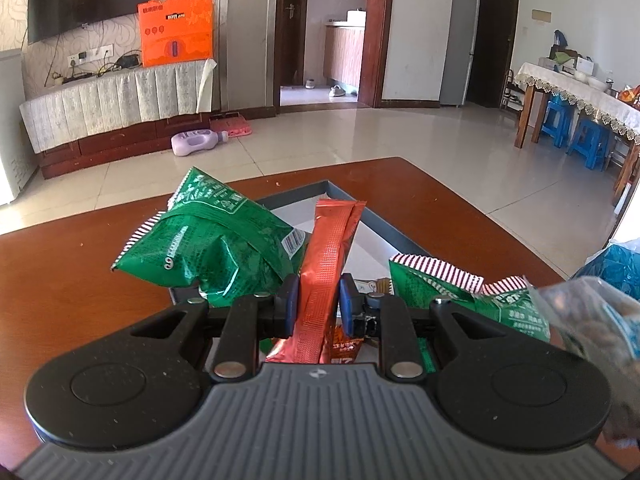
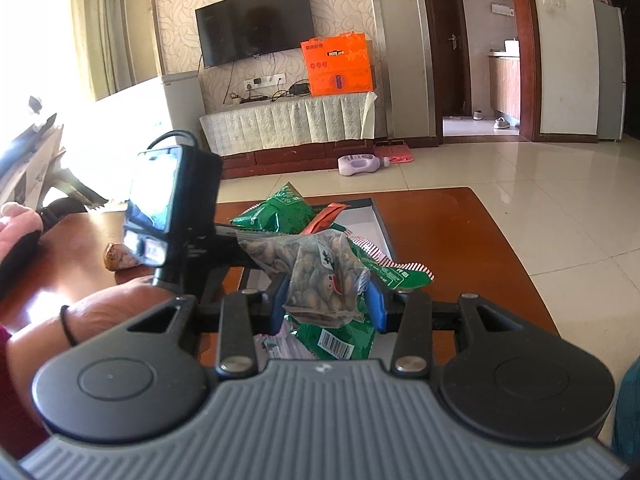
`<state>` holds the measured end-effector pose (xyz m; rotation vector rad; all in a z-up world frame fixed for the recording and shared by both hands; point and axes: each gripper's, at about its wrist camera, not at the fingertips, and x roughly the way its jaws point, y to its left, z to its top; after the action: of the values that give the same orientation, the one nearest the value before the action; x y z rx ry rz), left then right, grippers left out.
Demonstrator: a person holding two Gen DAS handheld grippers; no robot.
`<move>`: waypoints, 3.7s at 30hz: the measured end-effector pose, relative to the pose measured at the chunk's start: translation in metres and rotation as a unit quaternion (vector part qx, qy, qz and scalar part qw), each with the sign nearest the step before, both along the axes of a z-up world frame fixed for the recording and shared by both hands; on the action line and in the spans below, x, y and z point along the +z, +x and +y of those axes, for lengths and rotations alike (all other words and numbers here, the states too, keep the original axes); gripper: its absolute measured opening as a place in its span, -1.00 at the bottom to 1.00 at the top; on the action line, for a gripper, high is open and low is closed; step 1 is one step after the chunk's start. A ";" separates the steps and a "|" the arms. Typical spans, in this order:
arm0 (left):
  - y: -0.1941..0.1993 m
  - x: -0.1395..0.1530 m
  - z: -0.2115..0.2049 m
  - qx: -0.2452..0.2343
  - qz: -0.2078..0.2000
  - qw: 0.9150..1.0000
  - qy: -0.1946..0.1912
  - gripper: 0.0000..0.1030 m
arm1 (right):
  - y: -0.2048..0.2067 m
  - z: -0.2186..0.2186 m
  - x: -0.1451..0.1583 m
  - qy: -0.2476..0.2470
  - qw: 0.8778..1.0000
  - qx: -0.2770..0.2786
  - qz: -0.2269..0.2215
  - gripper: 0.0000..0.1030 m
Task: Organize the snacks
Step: 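Lower the red bar into the box and open the left tool while the right tool lowers the candy bag, then open the right tool to drop the clear candy bag into the box, then move the left tool to the wrapped pastry while the right tool approaches the brown chocolate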
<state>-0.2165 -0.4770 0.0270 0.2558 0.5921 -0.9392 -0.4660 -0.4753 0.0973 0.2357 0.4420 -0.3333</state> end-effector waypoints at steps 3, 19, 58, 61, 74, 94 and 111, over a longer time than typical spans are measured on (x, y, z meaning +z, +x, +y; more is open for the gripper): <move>0.002 -0.003 -0.006 -0.001 0.003 1.000 0.008 -0.52 | 0.002 -0.002 0.001 0.001 1.000 0.000 0.001 -0.17; 0.003 -0.006 -0.017 0.001 -0.004 1.000 0.013 0.10 | 0.007 -0.001 -0.001 0.004 1.000 -0.002 0.003 -0.17; -0.001 0.029 0.073 0.022 -0.030 0.999 -0.001 0.32 | 0.068 0.027 -0.039 -0.045 0.995 0.019 0.089 -0.06; -0.002 0.024 0.068 0.019 -0.030 0.999 0.006 0.32 | 0.063 0.025 -0.036 -0.038 0.996 0.017 0.083 -0.02; -0.010 -0.001 0.054 0.003 -0.035 0.998 0.048 0.32 | 0.049 0.018 -0.036 -0.054 0.995 0.001 0.087 0.00; 0.004 0.039 0.138 0.038 -0.046 0.998 0.005 0.38 | 0.034 0.035 -0.015 -0.005 0.999 -0.029 0.025 0.26; 0.052 0.042 0.284 0.161 -0.039 0.986 -0.011 0.43 | 0.106 0.107 -0.011 -0.027 0.997 0.073 -0.017 0.29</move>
<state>-0.1646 -0.1932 0.0691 0.1694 0.5311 -0.6204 -0.3600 -0.3682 0.0861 0.1552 0.4128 -0.1969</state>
